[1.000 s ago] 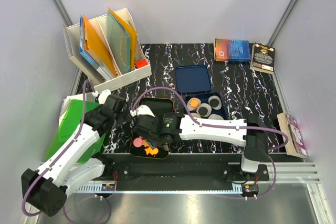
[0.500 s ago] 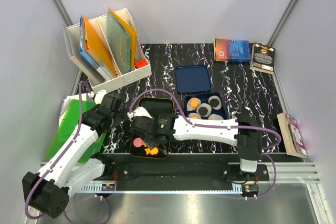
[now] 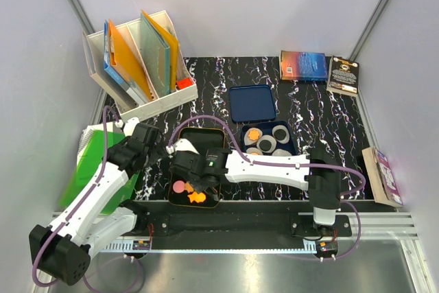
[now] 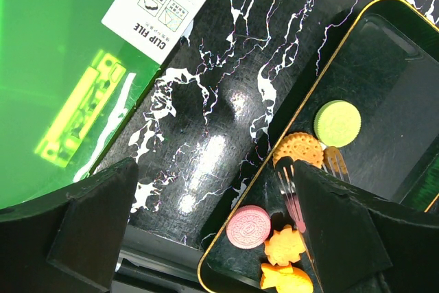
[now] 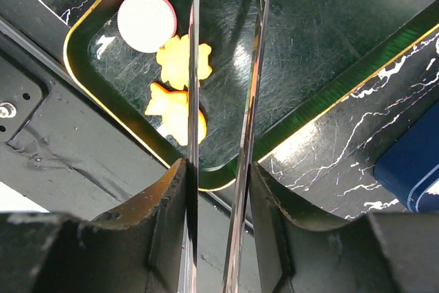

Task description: Pack the cookies

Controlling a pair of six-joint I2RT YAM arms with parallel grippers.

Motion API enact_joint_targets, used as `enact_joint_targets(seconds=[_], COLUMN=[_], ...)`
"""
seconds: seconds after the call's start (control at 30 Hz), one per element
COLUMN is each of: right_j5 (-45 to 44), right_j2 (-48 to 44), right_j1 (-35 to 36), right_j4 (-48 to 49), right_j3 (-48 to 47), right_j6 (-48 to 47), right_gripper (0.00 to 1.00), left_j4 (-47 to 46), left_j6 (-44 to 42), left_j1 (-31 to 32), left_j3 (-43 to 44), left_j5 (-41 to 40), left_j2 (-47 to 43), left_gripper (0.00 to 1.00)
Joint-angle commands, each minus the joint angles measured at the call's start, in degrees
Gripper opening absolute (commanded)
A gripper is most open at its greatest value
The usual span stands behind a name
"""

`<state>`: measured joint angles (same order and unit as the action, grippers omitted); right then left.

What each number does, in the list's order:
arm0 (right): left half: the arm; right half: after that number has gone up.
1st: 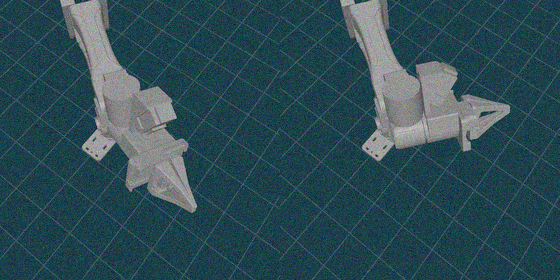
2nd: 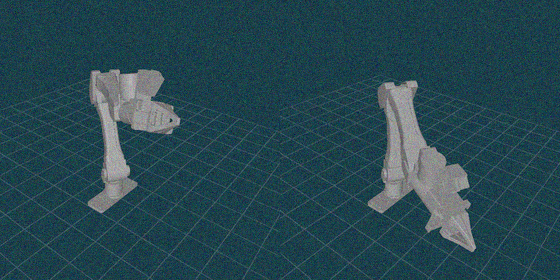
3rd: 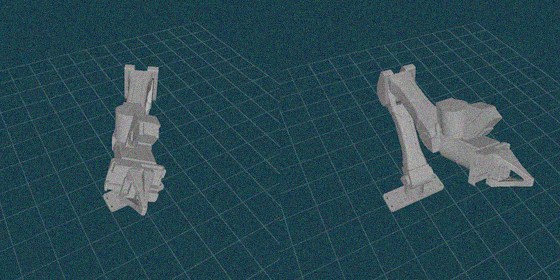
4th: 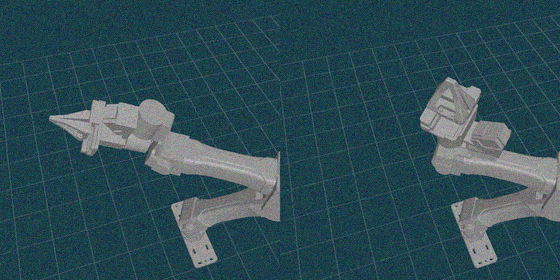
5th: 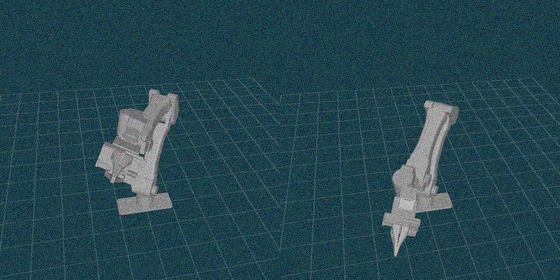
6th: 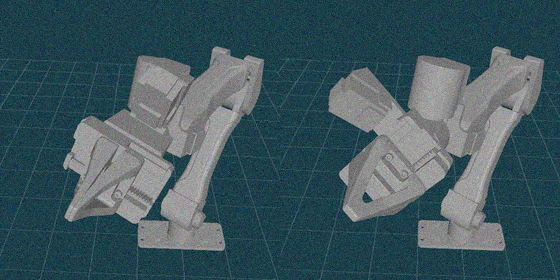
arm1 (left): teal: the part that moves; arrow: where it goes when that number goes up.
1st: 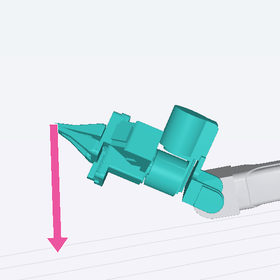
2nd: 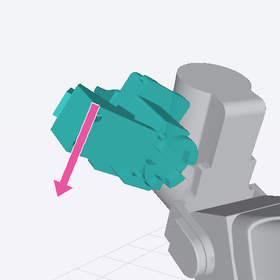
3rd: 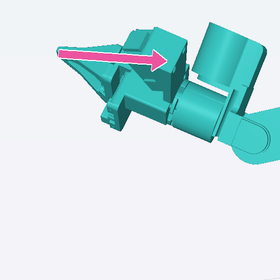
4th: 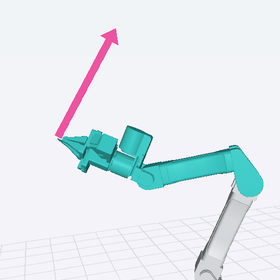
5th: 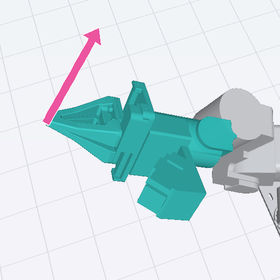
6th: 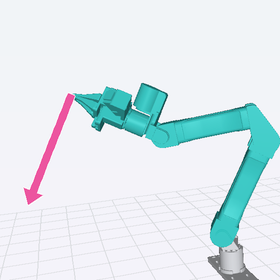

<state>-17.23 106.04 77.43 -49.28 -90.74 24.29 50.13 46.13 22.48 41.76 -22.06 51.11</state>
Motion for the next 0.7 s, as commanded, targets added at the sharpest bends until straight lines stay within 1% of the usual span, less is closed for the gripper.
enact_joint_targets(seconds=[0.0,0.1,0.23,0.43,0.53,0.67], right_j5=[-3.2,-5.1,-8.2,-12.7,-15.0,-16.7], right_j2=[-4.6,-7.2,-10.8,-16.3,-20.1,-25.5], right_j1=[-0.4,-0.3,-0.4,-0.4,-0.4,-0.5], right_j4=[0.2,-1.3,-4.1,-10.6,-14.2,-21.2], right_j3=[0.0,0.6,1.0,1.7,3.5,6.4], right_j6=[0.8,1.7,2.9,6.0,8.7,15.5], right_gripper=[0.41,0.39,0.39,0.39,0.39,0.39], left_j4=[-1.4,-1.6,-1.8,-1.9,-2.4,-2.7], left_j6=[-0.3,-0.4,-0.5,-0.6,-0.7,-0.9], left_j1=[-0.2,-0.2,-0.2,-0.2,-0.2,-0.2], left_j3=[1.3,1.2,1.2,1.1,1.0,0.9], left_j5=[0.8,0.8,1.0,1.1,1.3,1.7], left_j2=[-0.1,0.0,0.1,0.2,0.3,0.5], left_gripper=[0.99,0.99,0.99,0.99,0.99,0.99])
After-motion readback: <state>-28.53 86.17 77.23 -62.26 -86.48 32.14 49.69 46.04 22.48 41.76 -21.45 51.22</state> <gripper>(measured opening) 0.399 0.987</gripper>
